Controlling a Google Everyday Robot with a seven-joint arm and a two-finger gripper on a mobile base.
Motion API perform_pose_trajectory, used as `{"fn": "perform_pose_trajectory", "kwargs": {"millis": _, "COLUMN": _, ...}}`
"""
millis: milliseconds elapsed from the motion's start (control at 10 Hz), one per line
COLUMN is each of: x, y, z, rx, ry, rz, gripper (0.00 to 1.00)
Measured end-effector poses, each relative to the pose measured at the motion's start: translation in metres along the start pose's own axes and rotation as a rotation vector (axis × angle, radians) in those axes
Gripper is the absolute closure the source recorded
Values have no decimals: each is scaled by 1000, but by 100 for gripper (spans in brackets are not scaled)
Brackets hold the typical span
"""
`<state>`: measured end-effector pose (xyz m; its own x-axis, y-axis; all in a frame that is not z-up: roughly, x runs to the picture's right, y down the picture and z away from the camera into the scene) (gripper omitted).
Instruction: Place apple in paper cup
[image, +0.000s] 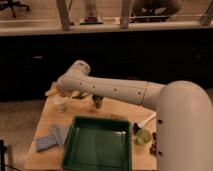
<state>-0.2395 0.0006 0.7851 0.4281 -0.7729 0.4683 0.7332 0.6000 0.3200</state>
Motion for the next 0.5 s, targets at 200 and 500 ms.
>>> {"fn": "perform_pose_trajectory", "kwargs": {"millis": 200, "x": -3, "y": 1, "z": 1, "rx": 3, "ry": -27, "rz": 15, "gripper": 97}}
{"fn": "perform_pose_trajectory", "kwargs": {"millis": 500, "x": -2, "y": -1, "z": 4, "rx": 1, "ry": -67, "rz": 28, "gripper": 97}}
